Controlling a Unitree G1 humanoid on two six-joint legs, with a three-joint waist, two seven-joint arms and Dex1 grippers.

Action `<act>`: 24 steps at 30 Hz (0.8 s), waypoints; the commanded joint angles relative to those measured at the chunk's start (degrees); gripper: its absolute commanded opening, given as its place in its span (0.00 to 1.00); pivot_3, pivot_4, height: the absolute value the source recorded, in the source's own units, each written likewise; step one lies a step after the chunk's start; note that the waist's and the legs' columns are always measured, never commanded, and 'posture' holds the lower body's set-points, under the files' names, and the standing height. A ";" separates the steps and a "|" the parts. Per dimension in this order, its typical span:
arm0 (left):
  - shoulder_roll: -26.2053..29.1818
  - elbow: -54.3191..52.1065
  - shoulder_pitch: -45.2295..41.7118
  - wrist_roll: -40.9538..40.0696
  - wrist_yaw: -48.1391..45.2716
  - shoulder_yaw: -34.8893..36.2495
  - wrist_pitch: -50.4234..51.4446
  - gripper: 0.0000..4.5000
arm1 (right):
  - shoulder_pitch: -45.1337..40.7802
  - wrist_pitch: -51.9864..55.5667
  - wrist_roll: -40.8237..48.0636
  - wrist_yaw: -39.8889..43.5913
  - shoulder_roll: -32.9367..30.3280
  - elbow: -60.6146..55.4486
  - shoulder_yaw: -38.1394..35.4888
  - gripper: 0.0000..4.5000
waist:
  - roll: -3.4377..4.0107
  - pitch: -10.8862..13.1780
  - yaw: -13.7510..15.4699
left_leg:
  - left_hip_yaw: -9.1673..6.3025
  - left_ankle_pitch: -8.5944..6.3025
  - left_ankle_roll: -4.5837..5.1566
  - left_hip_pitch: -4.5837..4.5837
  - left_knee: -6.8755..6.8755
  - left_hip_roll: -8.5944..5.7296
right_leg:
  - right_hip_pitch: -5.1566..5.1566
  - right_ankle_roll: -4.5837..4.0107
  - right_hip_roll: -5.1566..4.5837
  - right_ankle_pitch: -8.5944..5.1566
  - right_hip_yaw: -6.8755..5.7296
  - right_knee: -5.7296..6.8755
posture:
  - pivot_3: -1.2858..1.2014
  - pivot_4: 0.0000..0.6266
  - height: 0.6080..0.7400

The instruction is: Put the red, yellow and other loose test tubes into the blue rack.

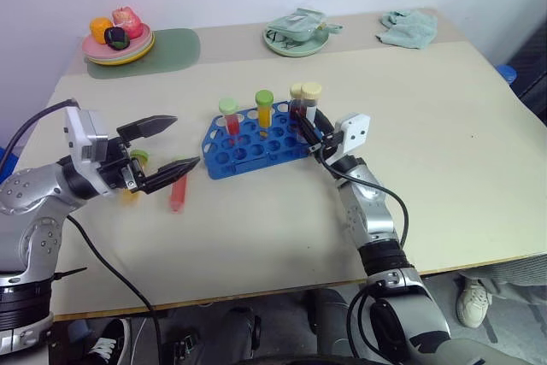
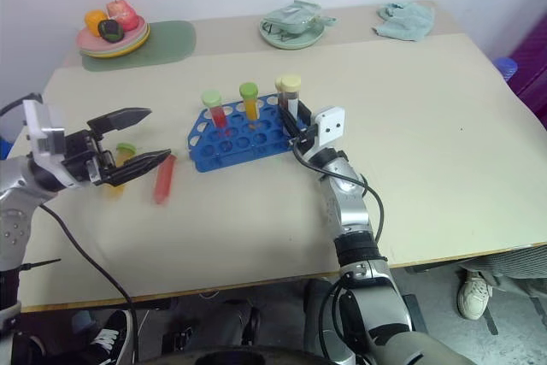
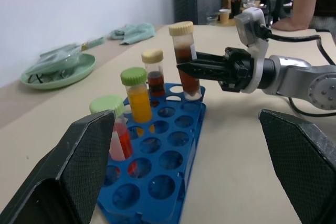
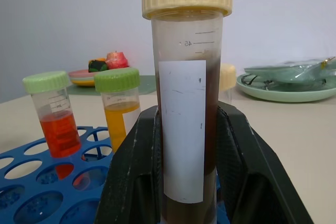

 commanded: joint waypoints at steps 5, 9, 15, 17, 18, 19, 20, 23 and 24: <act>0.76 -1.51 0.62 -1.01 -0.56 2.42 -0.80 1.00 | -1.32 -2.74 -1.50 -1.39 -1.16 2.76 -0.61 0.17 | 0.00 0.00 -0.02 | 0.00 0.00 0.00 0.00 0.00 -0.01 | 0.00 0.00 0.00 0.00 0.00 0.00 | 0.52 0.24 1.00; 0.87 -0.52 0.98 -0.80 -1.48 2.92 -1.48 1.00 | -1.92 -3.56 -1.29 -1.31 -1.89 4.27 -1.09 0.17 | 0.00 -0.02 0.08 | 0.00 0.00 0.00 0.00 0.00 -0.01 | 0.02 0.00 0.00 0.00 0.00 0.00 | 0.52 0.24 1.00; 0.83 0.42 1.62 -0.52 -2.37 3.41 -2.63 1.00 | -1.44 -3.54 -1.15 -0.94 -2.43 3.63 -1.16 0.17 | 0.01 -0.02 0.00 | 0.01 0.00 0.00 0.01 0.00 0.01 | 0.02 0.00 0.00 0.00 0.00 0.00 | 0.52 0.24 1.00; 0.79 0.47 1.72 -0.55 -2.46 3.53 -2.70 1.00 | -0.97 -3.15 -0.80 -0.69 -2.02 2.67 -0.85 0.17 | 0.01 -0.02 0.02 | 0.01 0.00 0.00 0.01 0.00 0.01 | 0.02 0.00 0.00 0.00 0.00 0.00 | 0.52 0.24 1.00; 0.77 0.53 1.70 -0.52 -2.54 3.57 -2.72 1.00 | -0.87 -3.01 -0.86 -0.68 -1.84 2.33 -0.66 0.17 | 0.01 -0.02 0.03 | 0.00 0.00 0.00 0.01 0.00 0.01 | 0.03 0.00 0.00 0.00 0.00 0.00 | 0.52 0.24 1.00; 0.71 0.56 1.74 -0.50 -2.62 3.62 -2.78 1.00 | -0.81 -2.64 -0.78 -0.77 -1.30 1.59 -0.30 0.17 | 0.01 -0.02 0.02 | 0.01 0.00 0.00 0.01 0.00 0.01 | 0.03 0.00 0.00 0.00 0.00 0.00 | 0.52 0.24 1.00; 0.60 0.72 1.77 -0.51 -2.70 3.64 -2.85 1.00 | -0.80 -2.61 -1.13 -0.95 -0.94 1.09 0.17 0.17 | 0.01 -0.02 0.00 | 0.01 0.00 0.00 0.01 0.00 0.01 | 0.03 0.00 0.00 0.00 0.00 0.00 | 0.52 0.24 1.00; 0.32 1.94 1.55 0.04 -3.26 3.19 -3.75 1.00 | -1.21 -2.71 -1.57 -1.36 -0.34 1.15 0.40 0.17 | 0.02 -0.02 -0.07 | 0.00 0.00 0.00 0.01 0.00 0.04 | 0.01 0.00 0.01 0.00 0.00 0.00 | 0.52 0.24 1.00; 0.30 2.40 1.29 0.17 -3.35 2.98 -3.99 1.00 | -1.43 -2.74 -1.48 -1.46 -0.26 1.43 0.27 0.17 | 0.02 -0.02 -0.08 | 0.01 0.00 0.00 0.01 0.00 0.04 | 0.01 0.00 0.01 0.00 0.00 0.00 | 0.52 0.24 1.00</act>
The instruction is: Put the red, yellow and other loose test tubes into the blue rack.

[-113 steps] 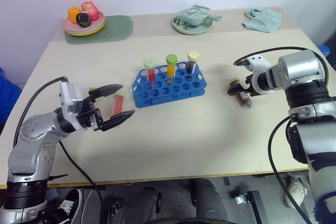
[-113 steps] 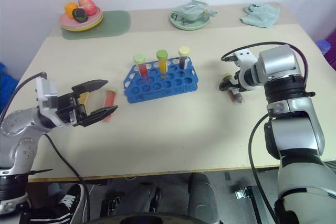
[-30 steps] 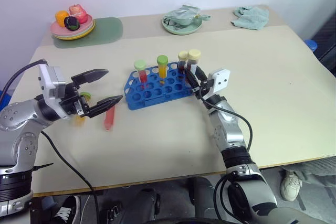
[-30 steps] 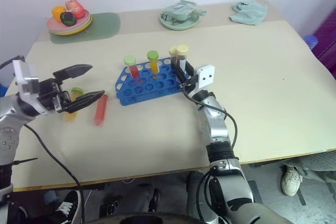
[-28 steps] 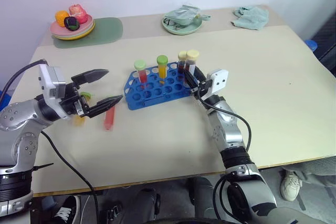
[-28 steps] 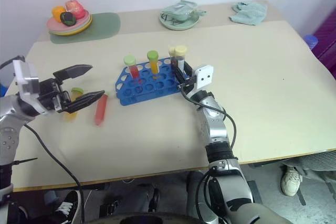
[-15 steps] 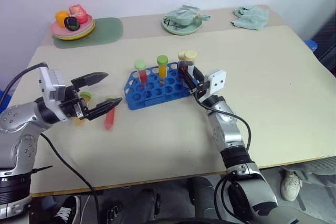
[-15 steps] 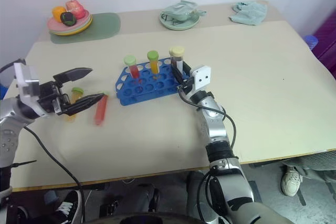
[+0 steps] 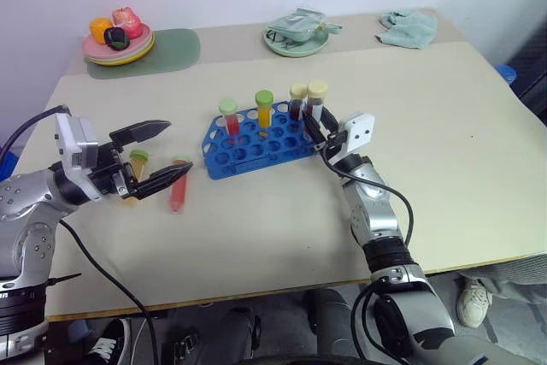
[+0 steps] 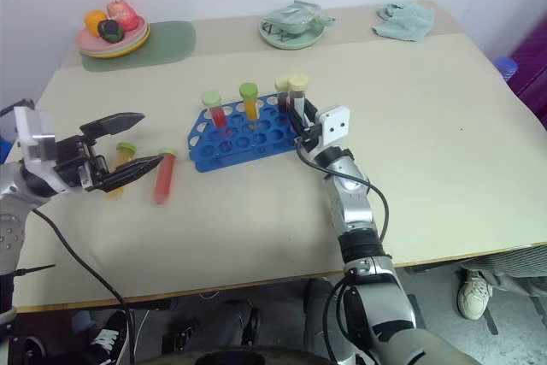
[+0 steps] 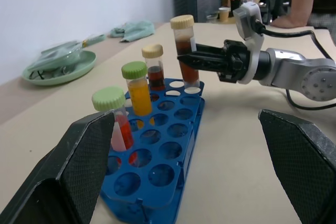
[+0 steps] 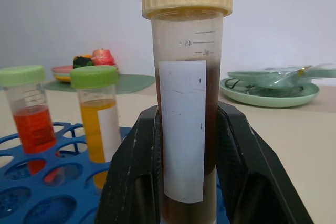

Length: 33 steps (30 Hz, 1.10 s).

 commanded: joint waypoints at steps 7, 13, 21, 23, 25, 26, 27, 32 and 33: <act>0.47 2.55 -0.62 0.20 -1.75 1.40 -2.77 1.00 | 0.20 -0.47 -0.49 -0.47 0.08 -0.72 0.78 0.17 | 0.00 0.00 0.05 | 0.00 0.00 0.00 0.00 0.00 -0.01 | 0.00 0.00 0.00 0.00 0.00 0.00 | 0.52 0.24 1.00; 0.18 -1.07 0.98 -0.63 -0.07 1.68 -1.58 1.00 | 0.37 -0.63 -0.44 -0.31 -1.08 -0.14 0.24 0.17 | 0.00 0.00 0.08 | 0.00 0.00 0.00 0.00 0.00 0.00 | 0.01 0.00 0.00 0.00 0.00 0.00 | 0.52 0.24 1.00; 0.55 -1.16 -0.21 -0.67 0.90 0.98 -0.90 1.00 | 1.17 -0.20 -0.35 -0.32 -0.77 -1.27 0.84 0.17 | 0.00 -0.01 0.10 | 0.00 0.00 0.00 0.00 0.00 0.00 | 0.01 0.00 0.00 0.00 0.00 0.00 | 0.52 0.24 1.00; 0.56 -0.65 -0.65 -0.52 0.80 0.86 -0.96 1.00 | 1.83 -0.03 -0.41 -0.07 -0.59 -2.06 1.29 0.17 | 0.00 -0.01 0.12 | 0.00 0.00 0.00 0.00 0.00 0.00 | 0.02 0.00 0.00 0.00 0.00 0.00 | 0.52 0.24 1.00; 0.42 -0.02 -0.81 -0.27 0.46 0.72 -1.24 1.00 | 2.18 0.26 -0.32 -0.20 -0.42 -2.38 1.36 0.17 | 0.01 -0.01 0.07 | 0.00 0.00 0.00 0.00 0.00 0.00 | 0.02 0.00 0.00 0.00 0.00 0.00 | 0.52 0.24 1.00; 0.36 0.38 -0.85 -0.11 0.19 0.67 -1.50 1.00 | 2.26 0.24 -0.39 -0.24 -0.43 -2.46 1.40 0.17 | 0.03 0.00 0.07 | 0.00 0.00 0.00 0.00 0.00 0.00 | 0.01 0.00 0.00 0.00 0.00 0.00 | 0.52 0.24 1.00; 0.32 0.86 -0.92 -0.04 -0.11 0.68 -1.72 1.00 | 2.29 0.35 -0.32 -0.36 -0.44 -2.49 1.29 0.17 | 0.03 0.00 0.07 | 0.00 0.00 0.00 0.00 -0.01 0.00 | 0.00 0.00 0.00 0.00 0.00 0.00 | 0.52 0.24 1.00; 0.33 2.64 -0.80 0.18 -1.51 0.98 -2.93 1.00 | 2.35 0.76 -0.13 -0.42 -0.51 -2.68 1.05 0.17 | 0.03 0.00 0.09 | 0.01 0.00 0.00 0.00 -0.01 0.00 | 0.00 0.00 0.00 0.00 0.00 -0.01 | 0.52 0.24 1.00; 0.26 2.55 -0.69 0.20 -1.55 0.98 -3.03 1.00 | 2.31 0.83 0.15 -0.06 -0.40 -2.50 1.08 0.17 | 0.03 0.00 0.09 | 0.00 0.00 0.00 0.00 -0.01 0.00 | 0.00 0.00 0.00 0.00 0.00 -0.01 | 0.52 0.24 1.00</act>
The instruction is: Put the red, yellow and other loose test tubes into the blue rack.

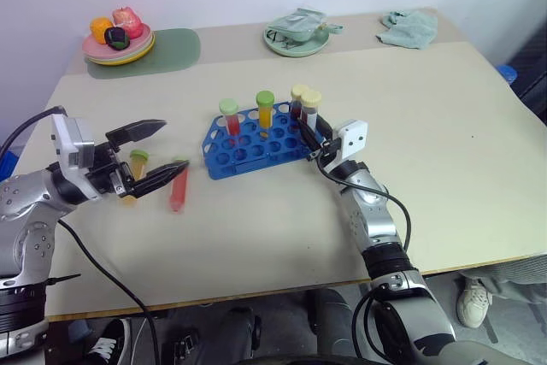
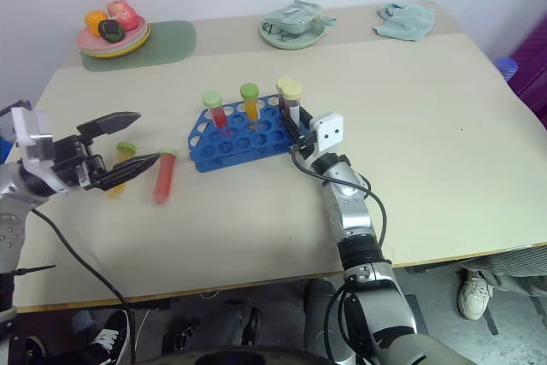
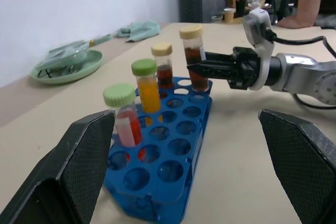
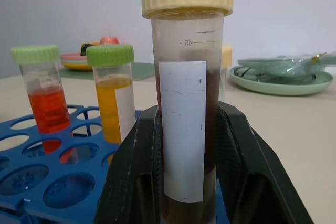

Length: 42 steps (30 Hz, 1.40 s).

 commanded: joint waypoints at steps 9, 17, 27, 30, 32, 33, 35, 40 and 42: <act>0.02 -2.68 0.11 -0.35 1.13 0.77 -0.65 1.00 | -0.86 0.89 2.66 2.76 0.24 -0.73 -0.78 0.84 | 0.00 0.00 -0.04 | 0.00 0.00 0.00 0.00 -0.01 0.01 | 0.00 0.00 0.00 0.00 0.00 0.00 | 0.52 0.24 1.00; 1.59 -7.83 3.57 -0.58 6.48 1.29 5.28 1.00 | 0.89 3.65 3.87 5.41 -3.47 -6.02 -1.25 0.99 | 0.00 0.00 0.01 | 0.00 0.00 0.00 0.00 -0.01 0.01 | -0.01 0.00 0.00 0.00 0.00 0.00 | 0.52 0.24 1.00; 5.06 -24.12 -0.39 -5.97 33.96 2.23 33.75 1.00 | 13.49 23.03 19.37 23.56 -26.84 -31.90 -8.08 0.99 | 0.03 0.02 1.81 | 0.00 -0.03 0.05 -0.04 0.05 0.00 | 0.03 0.01 -0.04 0.00 0.04 -0.02 | 0.52 0.24 1.00; 6.10 -27.56 -3.75 -7.13 40.37 0.77 41.59 1.00 | 13.48 30.68 25.82 30.18 -35.78 -36.51 -10.92 0.99 | 0.03 0.02 1.89 | 0.02 -0.04 0.05 0.03 0.08 0.01 | 0.10 0.01 -0.04 0.01 0.05 -0.08 | 0.52 0.24 1.00; 6.52 -29.11 -6.32 -5.82 45.98 -0.54 47.10 1.00 | 12.22 34.23 28.56 34.04 -40.74 -38.17 -11.93 0.99 | 0.03 0.03 1.83 | 0.04 -0.04 0.05 0.07 0.06 0.05 | 0.12 0.01 -0.02 0.00 0.06 -0.08 | 0.52 0.24 1.00; 6.26 -29.27 -7.78 -5.98 48.31 -0.90 49.85 1.00 | 11.33 35.75 29.95 35.78 -42.69 -38.72 -12.30 0.99 | 0.03 0.03 1.87 | 0.06 -0.04 0.04 0.09 0.05 0.06 | 0.13 0.01 -0.01 0.00 0.07 -0.08 | 0.52 0.24 1.00; 3.98 -28.73 -10.79 -7.81 51.66 -1.02 53.92 1.00 | 8.76 38.68 32.10 37.78 -45.33 -39.48 -12.30 0.99 | 0.03 0.02 1.95 | 0.10 -0.04 0.04 0.10 0.06 0.06 | 0.17 0.01 -0.02 0.00 0.07 -0.09 | 0.52 0.24 1.00; 2.85 -30.82 -14.30 -6.65 56.90 -3.34 63.22 1.00 | 5.32 41.57 33.50 42.47 -47.74 -40.52 -10.65 0.99 | -0.07 0.02 2.14 | 0.09 -0.05 0.03 0.05 0.09 0.05 | 0.18 0.01 -0.03 0.01 0.04 -0.09 | 0.52 0.24 1.00; 2.23 -30.91 -14.42 -7.02 57.49 -2.43 66.26 1.00 | 4.62 41.66 32.95 42.91 -47.29 -39.68 -10.26 0.99 | -0.07 0.02 2.28 | 0.09 -0.05 0.04 0.02 0.10 0.03 | 0.17 0.02 -0.06 0.01 0.04 -0.09 | 0.52 0.24 1.00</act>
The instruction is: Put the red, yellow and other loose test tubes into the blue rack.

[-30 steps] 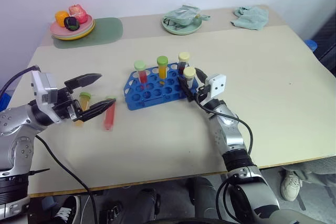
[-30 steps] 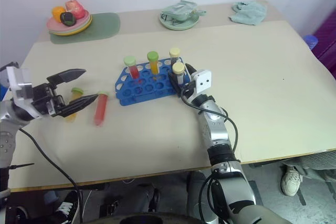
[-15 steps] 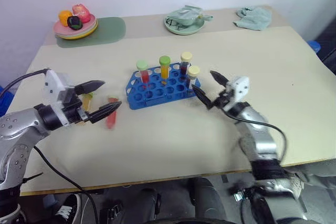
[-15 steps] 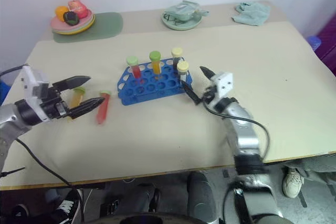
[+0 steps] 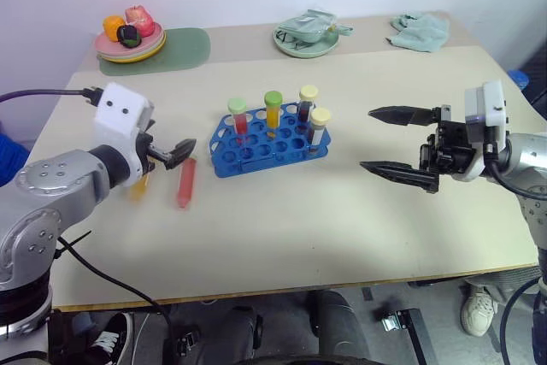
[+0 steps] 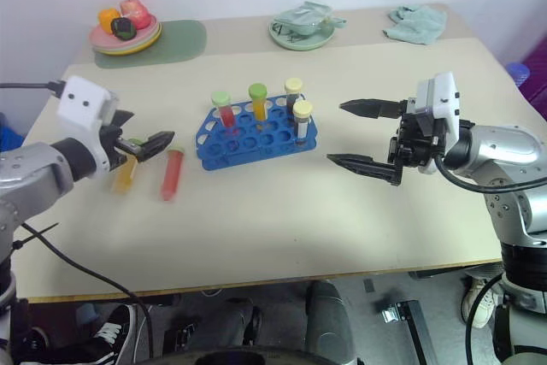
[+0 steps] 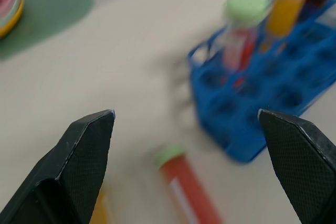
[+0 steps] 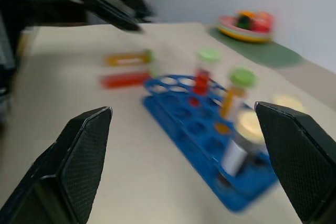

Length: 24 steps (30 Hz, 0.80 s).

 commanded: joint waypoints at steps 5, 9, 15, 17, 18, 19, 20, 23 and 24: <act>0.82 0.26 -1.00 4.42 4.24 5.78 13.34 1.00 | -2.14 -0.33 -1.01 2.02 0.75 1.15 0.91 0.99 | -0.01 0.01 0.09 | 0.00 0.00 -0.01 0.00 0.01 0.00 | -0.03 0.00 0.00 0.00 0.00 0.00 | 0.52 0.24 1.00; 4.93 11.92 -1.70 4.54 2.04 9.84 16.99 1.00 | -1.92 0.07 -0.98 3.13 0.97 0.97 1.14 0.99 | -0.01 0.01 0.02 | 0.01 0.00 -0.02 0.01 0.00 0.00 | -0.07 -0.01 0.02 0.00 0.00 0.01 | 0.52 0.24 1.00; 12.18 27.83 -6.37 5.41 -6.16 5.11 16.41 1.00 | -3.10 1.38 -0.30 7.11 -0.15 0.92 1.45 0.99 | -0.02 0.01 0.36 | -0.03 0.00 -0.02 -0.02 0.03 -0.04 | -0.07 0.00 0.00 0.00 -0.02 0.02 | 0.52 0.24 1.00; 11.82 32.26 -9.82 6.50 -7.19 3.01 16.70 1.00 | -3.41 1.25 -0.85 7.38 0.26 1.10 1.84 0.99 | -0.02 0.01 0.65 | -0.02 0.00 -0.02 -0.01 0.03 -0.05 | -0.06 0.00 -0.01 0.00 -0.02 0.02 | 0.52 0.24 1.00; 11.98 34.26 -11.41 7.32 -8.02 0.76 15.42 1.00 | -3.60 1.15 -1.10 7.23 0.61 1.10 2.12 0.99 | -0.02 0.01 0.81 | -0.01 0.00 -0.02 -0.01 0.04 -0.05 | -0.06 0.00 -0.01 0.00 -0.02 0.02 | 0.52 0.24 1.00; 12.08 35.93 -12.64 8.08 -8.93 -1.24 14.07 1.00 | -3.68 1.14 -1.21 7.05 0.87 0.98 2.31 0.99 | -0.03 0.01 0.98 | -0.03 0.00 -0.03 -0.01 0.04 -0.05 | -0.06 0.00 -0.02 0.00 -0.03 0.02 | 0.52 0.24 1.00; 11.85 37.90 -13.99 8.71 -9.61 -2.61 13.65 1.00 | -3.85 1.23 -1.26 6.85 1.09 0.88 2.50 0.99 | -0.02 0.01 1.05 | -0.03 0.00 -0.03 -0.01 0.05 -0.05 | -0.06 0.00 -0.02 0.00 -0.04 0.02 | 0.52 0.24 1.00; 11.44 44.14 -17.88 10.44 -13.12 -7.61 11.18 1.00 | -3.62 1.02 -1.48 6.49 1.29 0.54 2.51 0.99 | -0.03 0.01 1.01 | -0.02 0.00 -0.03 -0.02 0.07 -0.07 | -0.07 0.00 -0.03 0.00 -0.03 0.04 | 0.52 0.24 1.00; 11.16 46.21 -19.23 11.02 -14.16 -9.02 10.42 1.00 | -3.54 0.96 -1.54 6.48 1.29 0.53 2.48 0.99 | -0.03 0.01 0.98 | -0.02 0.00 -0.03 -0.03 0.07 -0.11 | -0.08 0.00 -0.03 0.00 -0.03 0.03 | 0.52 0.24 1.00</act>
